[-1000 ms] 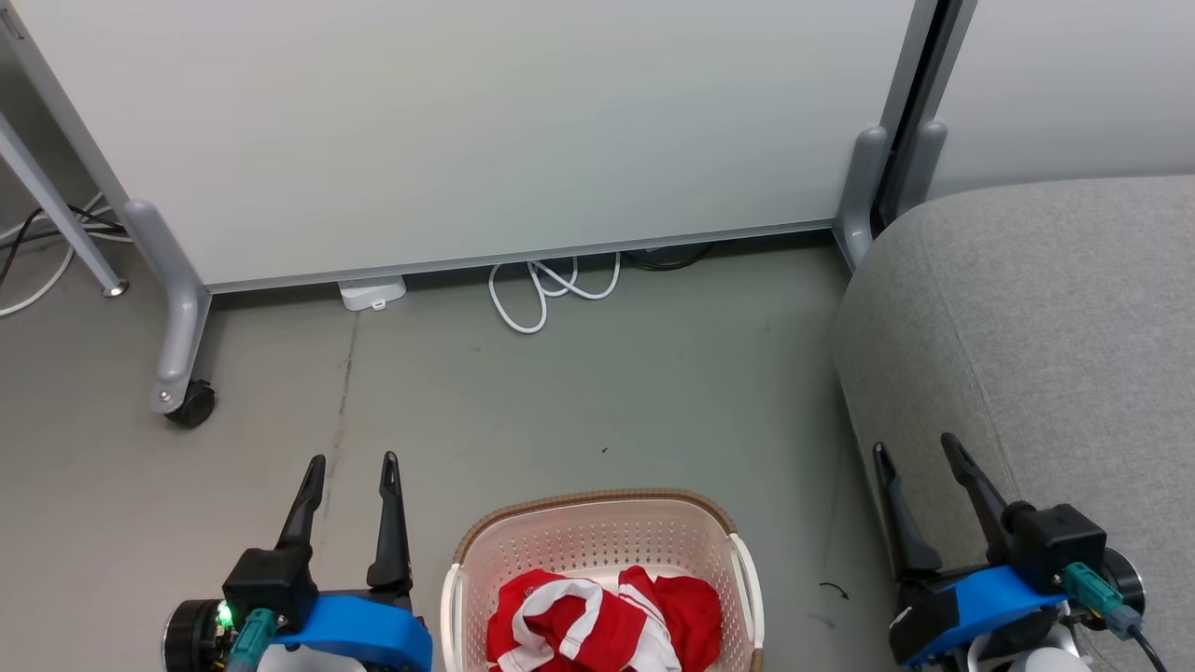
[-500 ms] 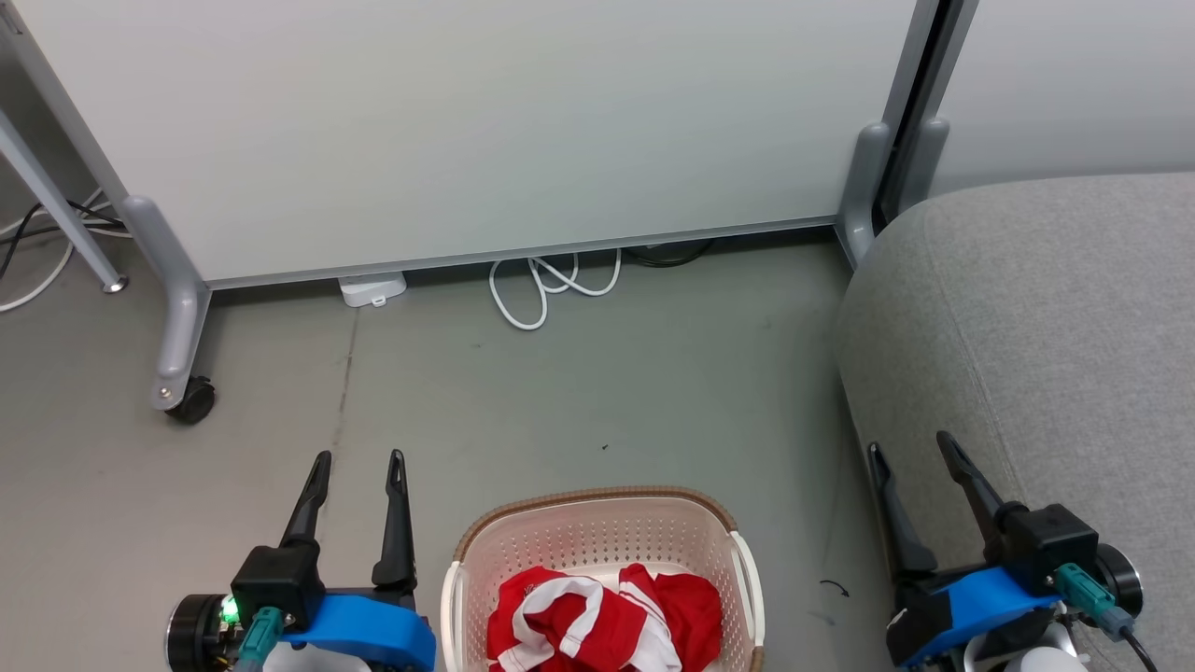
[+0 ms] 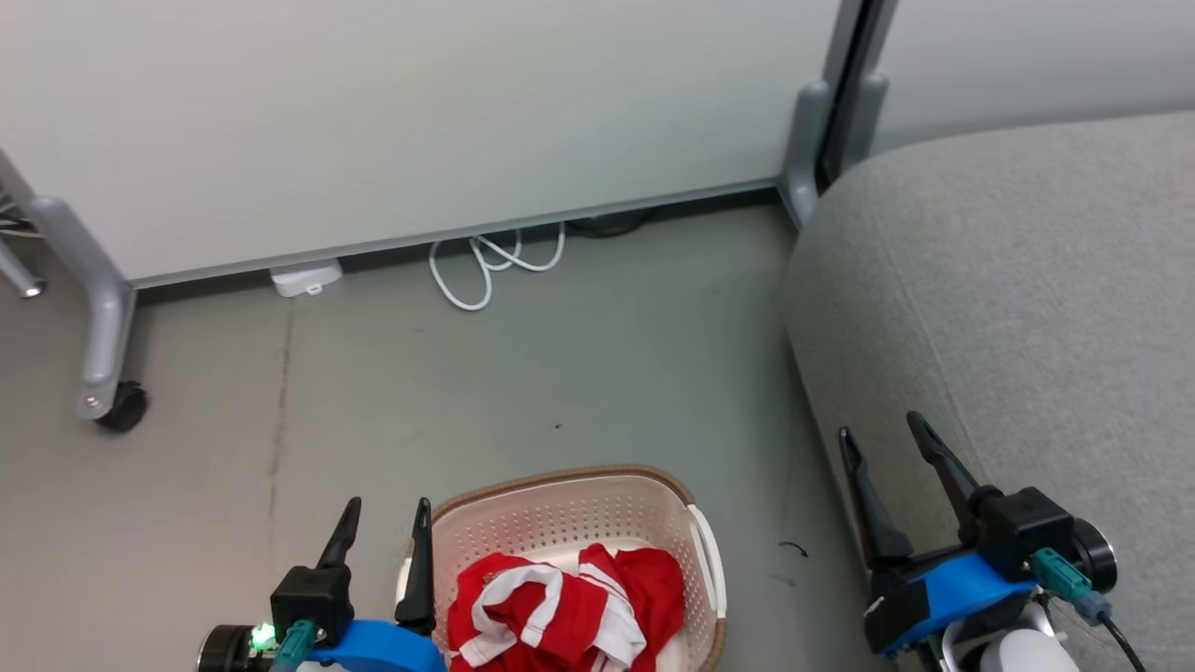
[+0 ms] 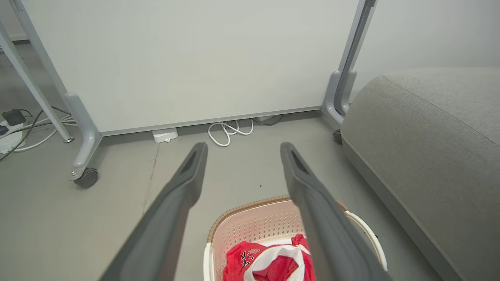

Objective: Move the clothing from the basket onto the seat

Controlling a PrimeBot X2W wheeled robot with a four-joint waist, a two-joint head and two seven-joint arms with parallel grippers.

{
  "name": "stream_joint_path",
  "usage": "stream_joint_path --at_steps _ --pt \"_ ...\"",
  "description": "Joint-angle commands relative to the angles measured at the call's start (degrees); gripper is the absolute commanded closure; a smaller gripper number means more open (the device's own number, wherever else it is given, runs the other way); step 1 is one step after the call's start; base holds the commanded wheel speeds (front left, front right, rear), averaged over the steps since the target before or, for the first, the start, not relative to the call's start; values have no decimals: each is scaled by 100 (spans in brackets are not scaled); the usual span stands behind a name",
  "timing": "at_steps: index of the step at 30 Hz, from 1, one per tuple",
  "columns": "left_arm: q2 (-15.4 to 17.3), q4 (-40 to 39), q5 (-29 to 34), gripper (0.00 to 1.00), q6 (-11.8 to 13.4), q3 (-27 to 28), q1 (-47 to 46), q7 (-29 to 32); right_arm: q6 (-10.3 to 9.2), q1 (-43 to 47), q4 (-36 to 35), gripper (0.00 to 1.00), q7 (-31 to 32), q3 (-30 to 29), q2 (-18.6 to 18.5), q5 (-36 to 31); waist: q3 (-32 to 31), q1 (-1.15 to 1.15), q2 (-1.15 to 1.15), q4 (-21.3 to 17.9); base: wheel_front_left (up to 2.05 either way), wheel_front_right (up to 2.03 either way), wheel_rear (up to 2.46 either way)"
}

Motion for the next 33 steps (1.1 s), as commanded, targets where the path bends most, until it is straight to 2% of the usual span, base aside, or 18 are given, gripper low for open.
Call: stream_joint_path --at_steps 1,9,17,25,33 --pt "-1 7 -30 0 -4 -4 -115 -30 3 -69 -22 0 -6 -6 -26 3 133 0 0 -146 0 0 0" --pt "-6 1264 -235 0 -264 -249 -568 321 3 -313 -51 0 -79 250 -23 93 705 0 0 -706 0 0 0" --pt "99 2379 -72 0 -399 -590 -1350 598 3 -631 -86 0 -234 427 -22 249 1394 0 0 -1123 0 0 0" --pt "171 3286 -189 0 -384 -577 -1913 728 3 -922 -119 0 -320 621 -20 433 1956 0 0 -1428 0 0 0" --pt "297 3831 -290 0 -319 -509 -2329 700 3 -1068 -270 0 -339 648 -20 560 2493 0 0 -1690 0 0 0"
